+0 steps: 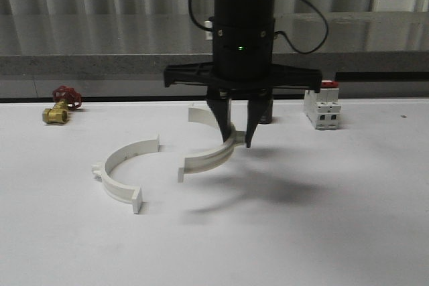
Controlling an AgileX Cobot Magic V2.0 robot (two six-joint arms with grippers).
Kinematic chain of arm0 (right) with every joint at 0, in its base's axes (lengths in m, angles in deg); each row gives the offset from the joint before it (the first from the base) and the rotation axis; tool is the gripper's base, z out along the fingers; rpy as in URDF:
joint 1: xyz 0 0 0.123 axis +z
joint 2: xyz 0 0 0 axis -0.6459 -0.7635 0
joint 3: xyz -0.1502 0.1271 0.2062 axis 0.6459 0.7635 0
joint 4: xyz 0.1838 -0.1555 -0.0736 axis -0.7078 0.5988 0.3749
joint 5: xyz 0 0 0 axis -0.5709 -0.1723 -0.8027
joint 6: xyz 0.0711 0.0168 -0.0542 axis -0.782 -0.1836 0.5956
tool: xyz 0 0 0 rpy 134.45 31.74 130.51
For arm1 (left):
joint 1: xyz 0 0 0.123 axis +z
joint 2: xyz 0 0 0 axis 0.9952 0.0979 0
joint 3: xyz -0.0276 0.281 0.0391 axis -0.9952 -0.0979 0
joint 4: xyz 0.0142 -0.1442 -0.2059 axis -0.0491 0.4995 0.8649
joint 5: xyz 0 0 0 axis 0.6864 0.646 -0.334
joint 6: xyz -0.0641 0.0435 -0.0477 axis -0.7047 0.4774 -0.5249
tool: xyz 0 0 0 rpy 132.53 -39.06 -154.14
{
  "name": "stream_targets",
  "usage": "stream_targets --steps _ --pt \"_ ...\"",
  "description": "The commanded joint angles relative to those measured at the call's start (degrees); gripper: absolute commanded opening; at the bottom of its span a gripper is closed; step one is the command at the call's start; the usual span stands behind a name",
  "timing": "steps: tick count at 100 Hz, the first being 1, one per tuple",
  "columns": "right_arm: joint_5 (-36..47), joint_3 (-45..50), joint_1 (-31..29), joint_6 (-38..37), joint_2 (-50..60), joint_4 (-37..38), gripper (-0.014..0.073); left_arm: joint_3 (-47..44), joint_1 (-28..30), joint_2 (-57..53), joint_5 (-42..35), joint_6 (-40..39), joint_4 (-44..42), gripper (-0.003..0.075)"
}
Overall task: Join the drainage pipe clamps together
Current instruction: 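Carry the clamp half to the first half and press ends together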
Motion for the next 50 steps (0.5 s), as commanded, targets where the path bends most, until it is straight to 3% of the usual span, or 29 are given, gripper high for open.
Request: stream_targets --steps 1,50 --pt "-0.63 -2.97 0.77 -0.26 1.47 1.34 0.0045 1.42 0.12 0.36 -4.41 0.03 0.2 -0.0021" --pt "0.75 -9.45 2.99 -3.06 -5.79 1.06 0.0045 1.42 0.12 0.36 -4.41 0.03 0.2 -0.0021"
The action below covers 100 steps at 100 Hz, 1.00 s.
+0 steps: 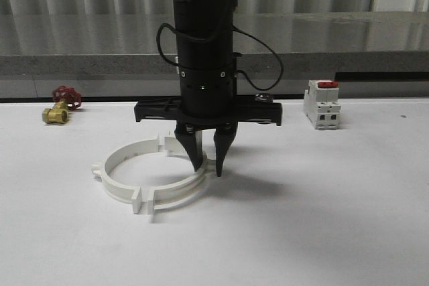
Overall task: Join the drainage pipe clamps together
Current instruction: 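Carry the clamp half to the first half and press ends together, then open the right gripper and raise it away from the ring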
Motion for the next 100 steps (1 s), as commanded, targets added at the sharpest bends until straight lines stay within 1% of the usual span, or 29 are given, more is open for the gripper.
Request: stream_targets --steps 1,25,31,39,46,53,65,75,79,100 --pt "0.74 -2.76 0.17 -0.45 2.73 0.98 0.0045 1.42 0.12 0.36 -4.41 0.03 0.2 -0.0021" --pt "1.21 -3.12 0.17 -1.46 1.78 0.8 0.0045 1.42 0.12 0.36 -4.41 0.03 0.2 -0.0021" --pt "1.46 -3.12 0.17 -2.78 1.58 0.8 0.0051 1.42 0.12 0.36 -4.41 0.03 0.2 -0.0021" --pt "2.3 -3.12 0.17 -2.75 1.37 0.74 0.0071 1.42 0.12 0.36 -4.41 0.03 0.2 -0.0021" --pt "3.18 -3.12 0.23 -2.75 1.37 0.62 0.0105 1.42 0.12 0.36 -4.41 0.03 0.2 -0.0021" --pt "3.94 -3.12 0.23 -2.75 1.37 0.62 0.0159 1.42 0.12 0.36 -4.41 0.03 0.2 -0.0021" --pt "4.2 -3.12 0.23 -2.75 1.37 0.62 0.0307 1.42 0.12 0.36 -4.41 0.03 0.2 -0.0021" --pt "3.72 -3.12 0.23 -2.75 1.37 0.62 0.0395 1.42 0.12 0.36 -4.41 0.03 0.2 -0.0021" --pt "3.41 -3.12 0.23 -2.75 1.44 0.62 0.0409 1.42 0.12 0.36 -4.41 0.03 0.2 -0.0021" --pt "2.63 -3.12 0.23 -2.15 4.24 2.07 0.0404 1.42 0.12 0.36 -4.41 0.03 0.2 -0.0021"
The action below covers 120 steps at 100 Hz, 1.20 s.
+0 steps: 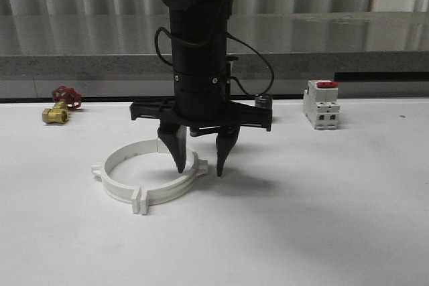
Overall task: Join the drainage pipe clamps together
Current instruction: 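Open the right gripper and raise it away from the ring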
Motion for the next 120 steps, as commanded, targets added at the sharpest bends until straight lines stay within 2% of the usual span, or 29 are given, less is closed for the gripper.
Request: stream_targets --steps 1,25,30,38,47,53,75,97,120 --pt "-0.32 -1.8 0.23 0.88 5.98 1.86 0.0404 1.42 0.12 0.36 -4.41 0.03 0.2 -0.0021" --pt "-4.25 -1.73 0.23 15.73 11.29 2.08 0.0381 1.42 0.12 0.36 -4.41 0.03 0.2 -0.0021" --pt "-5.67 -1.73 0.18 19.26 12.27 2.07 0.0326 1.42 0.12 0.36 -4.41 0.03 0.2 -0.0021" --pt "-6.7 -1.51 0.04 24.01 13.86 2.07 0.0178 1.42 0.12 0.36 -4.41 0.03 0.2 -0.0021" --pt "-6.73 0.35 -0.6 25.39 16.51 2.01 0.0011 1.42 0.12 0.36 -4.41 0.03 0.2 -0.0021" --pt "-6.33 2.71 -1.32 25.99 18.64 2.01 -0.007 1.42 0.12 0.36 -4.41 0.03 0.2 -0.0021" --pt "-2.67 14.28 -5.29 32.47 27.83 1.25 -0.0066 1.42 0.12 0.36 -4.41 0.03 0.2 -0.0021" --pt "4.26 28.18 -12.0 43.44 39.55 -3.41 -0.0066 1.42 0.12 0.36 -4.41 0.03 0.2 -0.0021" --pt "10.95 42.62 -20.53 44.64 52.57 -4.3 -0.0066 1.42 0.12 0.36 -4.41 0.03 0.2 -0.0021"
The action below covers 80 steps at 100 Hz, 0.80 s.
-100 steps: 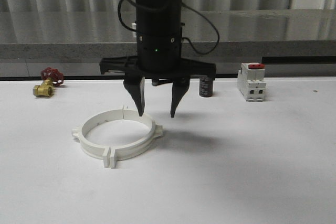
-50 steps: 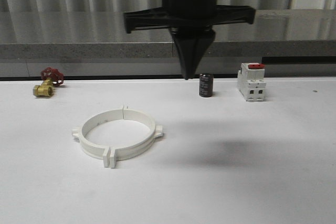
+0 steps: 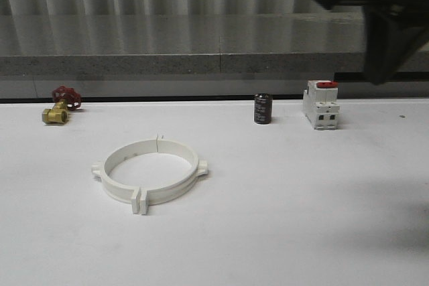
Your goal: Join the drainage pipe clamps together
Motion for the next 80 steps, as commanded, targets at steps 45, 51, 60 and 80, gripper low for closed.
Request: stream_targets --steps 45,51,60,80 --pt "11.85 19.89 -16.5 -2.95 30.25 -0.13 -0.0066 1.42 0.12 0.36 -4.41 0.03 0.2 -0.0021" --pt "12.95 21.28 -17.76 -2.95 32.81 0.15 -0.0066 1.42 0.12 0.36 -4.41 0.03 0.2 -0.0021" --pt "13.72 23.43 -18.87 -2.95 36.27 1.83 -0.0066 1.42 0.12 0.36 -4.41 0.03 0.2 -0.0021" --pt "14.3 28.55 -18.86 -2.95 45.46 6.63 -0.0066 1.42 0.12 0.36 -4.41 0.03 0.2 -0.0021"
